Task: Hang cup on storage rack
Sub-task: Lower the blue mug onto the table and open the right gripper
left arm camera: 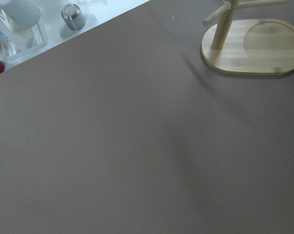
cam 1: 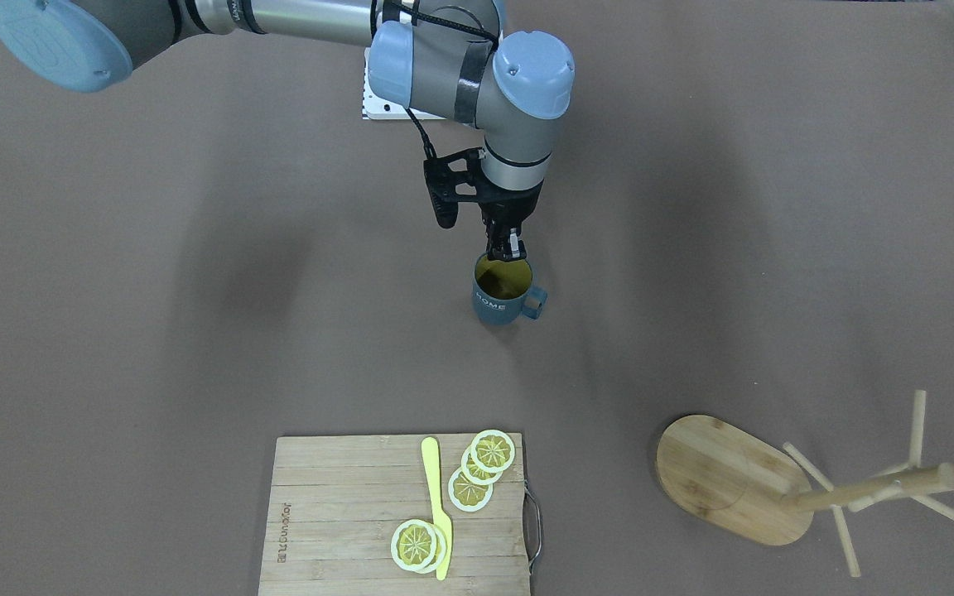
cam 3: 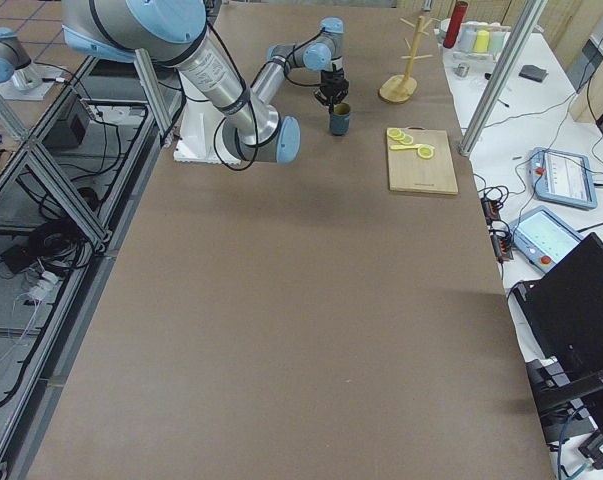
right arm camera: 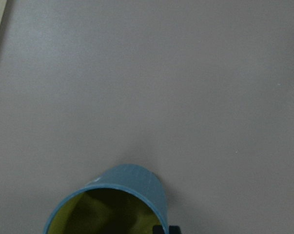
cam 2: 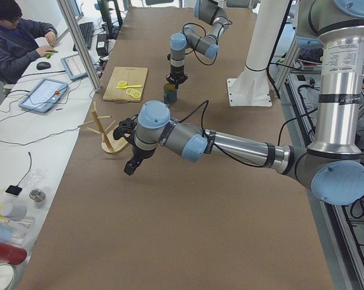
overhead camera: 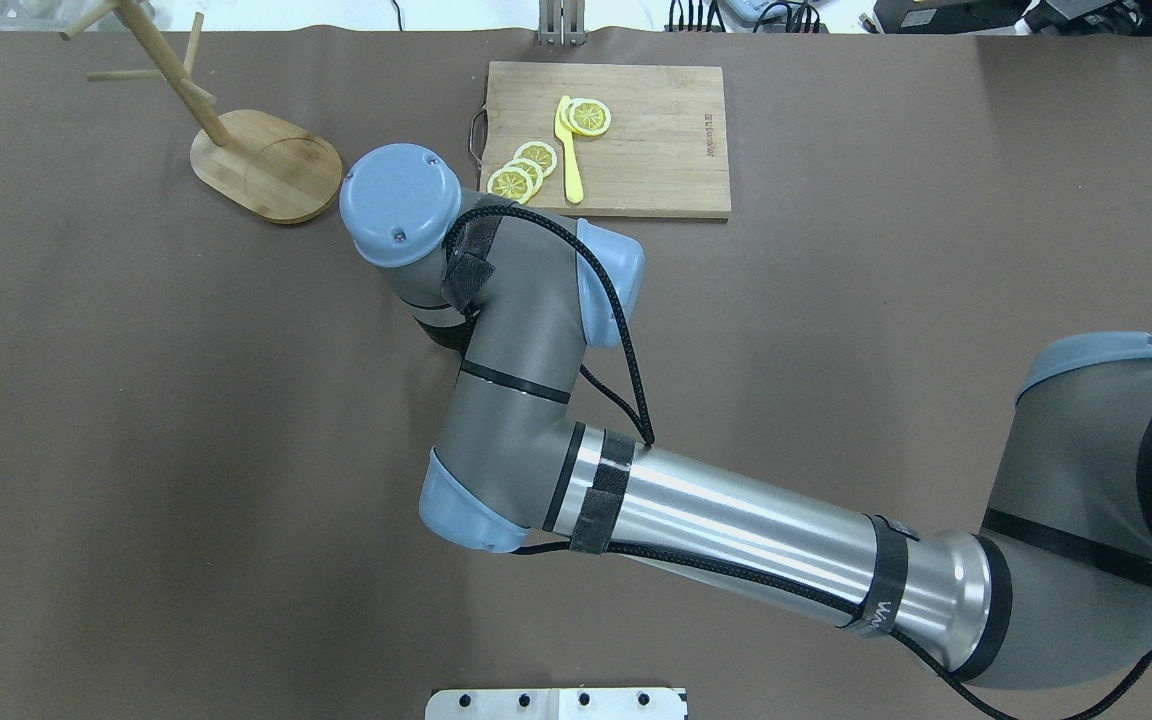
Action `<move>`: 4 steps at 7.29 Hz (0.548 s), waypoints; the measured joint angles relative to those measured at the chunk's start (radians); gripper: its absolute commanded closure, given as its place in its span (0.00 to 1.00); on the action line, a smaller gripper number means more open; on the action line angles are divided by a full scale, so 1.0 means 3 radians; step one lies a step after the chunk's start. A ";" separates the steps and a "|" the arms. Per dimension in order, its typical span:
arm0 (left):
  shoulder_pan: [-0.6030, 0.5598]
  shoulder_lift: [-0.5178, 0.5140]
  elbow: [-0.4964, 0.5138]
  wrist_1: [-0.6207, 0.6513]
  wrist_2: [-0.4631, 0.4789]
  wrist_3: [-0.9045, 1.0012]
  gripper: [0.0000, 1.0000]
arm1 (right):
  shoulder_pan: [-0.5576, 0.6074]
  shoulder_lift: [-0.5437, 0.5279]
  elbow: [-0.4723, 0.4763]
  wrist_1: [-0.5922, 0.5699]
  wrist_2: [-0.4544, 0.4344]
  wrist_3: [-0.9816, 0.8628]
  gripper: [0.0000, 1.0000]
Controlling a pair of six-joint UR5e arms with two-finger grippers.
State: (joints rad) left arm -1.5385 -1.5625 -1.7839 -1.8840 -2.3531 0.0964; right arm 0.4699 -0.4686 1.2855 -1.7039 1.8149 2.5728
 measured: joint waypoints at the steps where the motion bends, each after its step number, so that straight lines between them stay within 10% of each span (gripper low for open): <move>1: 0.0000 0.0006 -0.0002 -0.0002 0.0000 0.0002 0.01 | -0.0010 -0.0015 0.0000 0.0003 0.0000 -0.0016 0.92; 2: 0.0000 0.0011 -0.0004 -0.0003 0.0000 0.0004 0.01 | -0.0016 -0.0033 0.0000 0.0003 -0.0001 -0.0039 0.88; 3: 0.0000 0.0015 -0.0005 -0.0004 0.0000 0.0005 0.01 | -0.0018 -0.0049 0.0000 0.0004 0.0000 -0.0071 0.23; 4: 0.0000 0.0019 -0.0005 -0.0004 0.0000 0.0006 0.01 | -0.0017 -0.0056 0.0004 0.0004 -0.0002 -0.0109 0.00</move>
State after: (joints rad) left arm -1.5386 -1.5569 -1.7855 -1.8852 -2.3531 0.0981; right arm 0.4647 -0.4854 1.2866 -1.7026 1.8144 2.5401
